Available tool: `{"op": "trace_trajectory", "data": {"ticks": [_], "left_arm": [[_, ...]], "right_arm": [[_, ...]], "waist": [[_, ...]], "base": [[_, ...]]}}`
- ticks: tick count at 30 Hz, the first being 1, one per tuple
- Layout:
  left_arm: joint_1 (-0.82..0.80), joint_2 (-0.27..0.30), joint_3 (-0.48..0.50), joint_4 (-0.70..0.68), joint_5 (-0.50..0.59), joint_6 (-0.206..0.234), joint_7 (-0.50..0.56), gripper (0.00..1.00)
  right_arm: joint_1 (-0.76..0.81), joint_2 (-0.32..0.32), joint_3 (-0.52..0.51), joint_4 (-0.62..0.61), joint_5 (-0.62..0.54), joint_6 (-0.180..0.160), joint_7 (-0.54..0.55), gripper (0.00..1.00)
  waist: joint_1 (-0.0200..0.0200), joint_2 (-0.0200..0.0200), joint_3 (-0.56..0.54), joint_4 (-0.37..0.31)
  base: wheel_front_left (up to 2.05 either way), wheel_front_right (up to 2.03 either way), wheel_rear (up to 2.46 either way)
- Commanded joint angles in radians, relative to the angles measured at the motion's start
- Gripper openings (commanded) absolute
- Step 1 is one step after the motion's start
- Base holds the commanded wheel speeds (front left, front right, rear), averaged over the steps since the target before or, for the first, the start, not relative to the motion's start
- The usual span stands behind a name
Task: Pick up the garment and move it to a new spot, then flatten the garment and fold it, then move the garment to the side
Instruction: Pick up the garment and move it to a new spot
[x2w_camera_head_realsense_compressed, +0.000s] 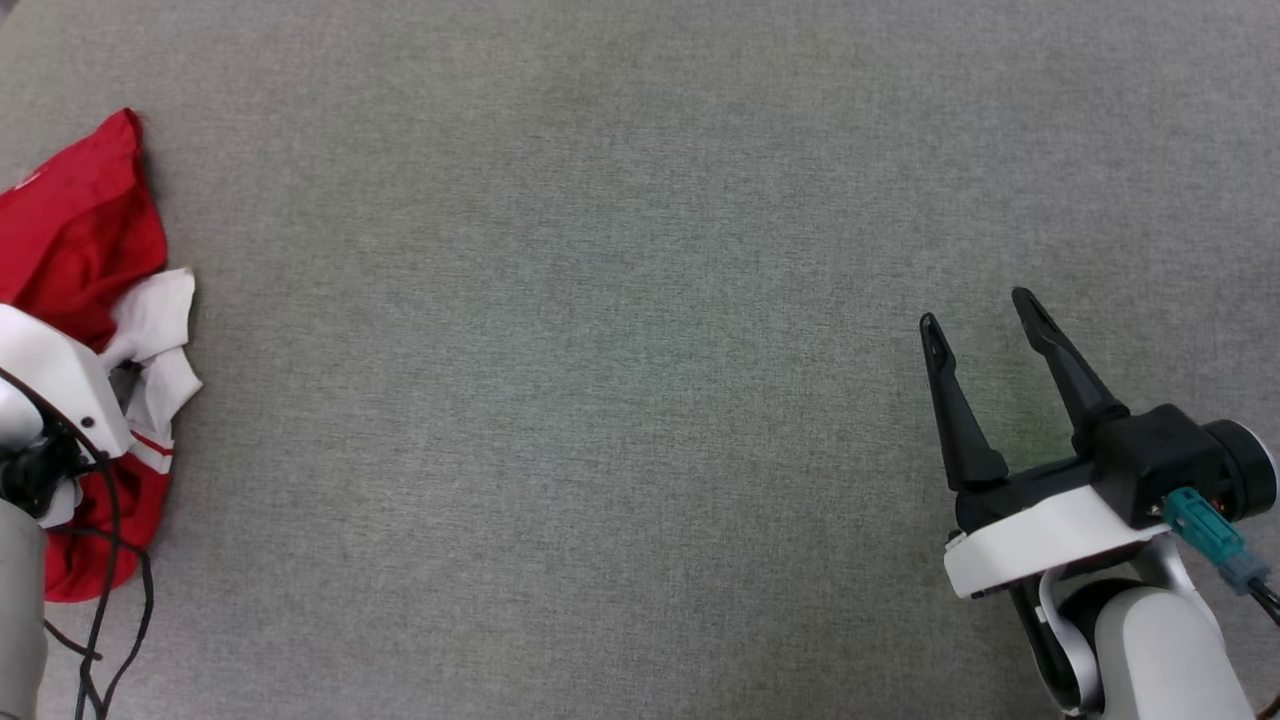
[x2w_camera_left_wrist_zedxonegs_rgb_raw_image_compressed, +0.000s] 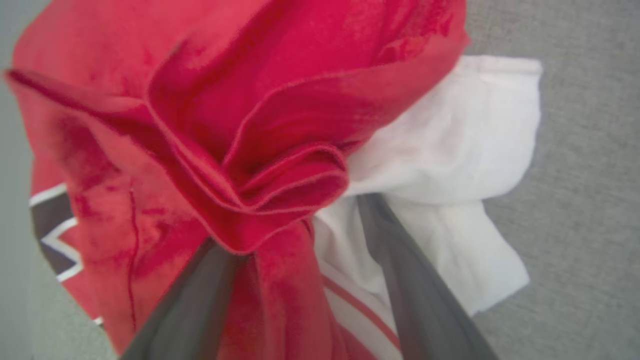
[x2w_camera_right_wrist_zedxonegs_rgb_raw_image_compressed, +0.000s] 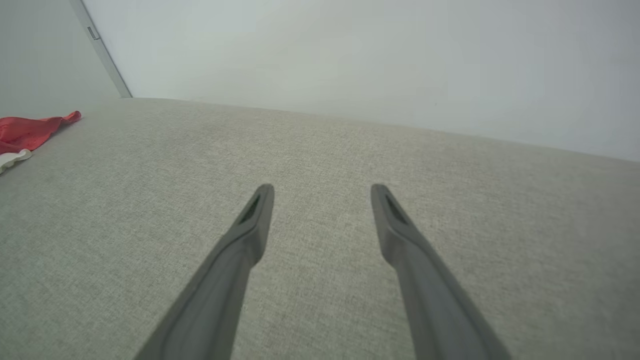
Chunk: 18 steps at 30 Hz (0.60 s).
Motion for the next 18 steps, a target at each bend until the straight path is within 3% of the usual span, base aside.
{"op": "trace_trajectory", "data": {"ticks": [1, 2, 3, 4, 5, 9, 18], "left_arm": [[0.055, -0.030, -0.011, 0.062, 0.002, 0.014, 0.026, 1.00], [0.054, -0.029, -0.011, 0.070, 0.004, 0.022, 0.014, 1.00], [0.053, -0.033, -0.009, 0.079, 0.000, 0.024, 0.009, 0.51], [0.052, -0.040, -0.009, 0.083, -0.004, 0.024, -0.004, 0.09], [0.048, -0.042, -0.008, 0.081, -0.003, 0.026, -0.025, 0.00], [0.013, -0.033, -0.020, 0.056, 0.023, 0.041, -0.134, 0.00], [-0.061, -0.010, -0.050, -0.018, 0.092, 0.078, -0.485, 0.00]], "right_arm": [[-0.020, -0.001, 0.000, 0.002, 0.002, 0.000, -0.006, 1.00], [-0.021, -0.001, -0.001, 0.003, 0.002, 0.000, -0.007, 1.00], [-0.022, -0.001, -0.003, 0.004, 0.003, 0.000, -0.007, 1.00], [-0.021, -0.001, -0.006, 0.006, 0.004, 0.000, -0.007, 1.00], [-0.020, -0.001, -0.010, 0.007, 0.003, 0.000, -0.007, 1.00], [-0.010, -0.001, -0.022, 0.009, 0.002, 0.000, -0.004, 1.00], [0.029, -0.001, -0.031, 0.040, 0.035, 0.000, -0.013, 1.00]], "waist": [[-0.0001, 0.0000, 0.004, -0.006], [-0.0001, 0.0000, 0.005, -0.007], [-0.0001, 0.0000, 0.004, -0.008], [-0.0001, 0.0000, 0.002, -0.006], [-0.0001, 0.0000, -0.001, -0.004], [-0.0001, 0.0000, -0.025, 0.012], [-0.0001, 0.0000, -0.146, 0.051]], "base": [[0.00, 0.00, 0.00], [0.00, 0.00, 0.00], [0.00, 0.00, 0.00], [0.00, 0.00, 0.00], [0.00, 0.00, 0.00], [0.00, 0.00, 0.00], [0.00, 0.00, 0.00]]}}
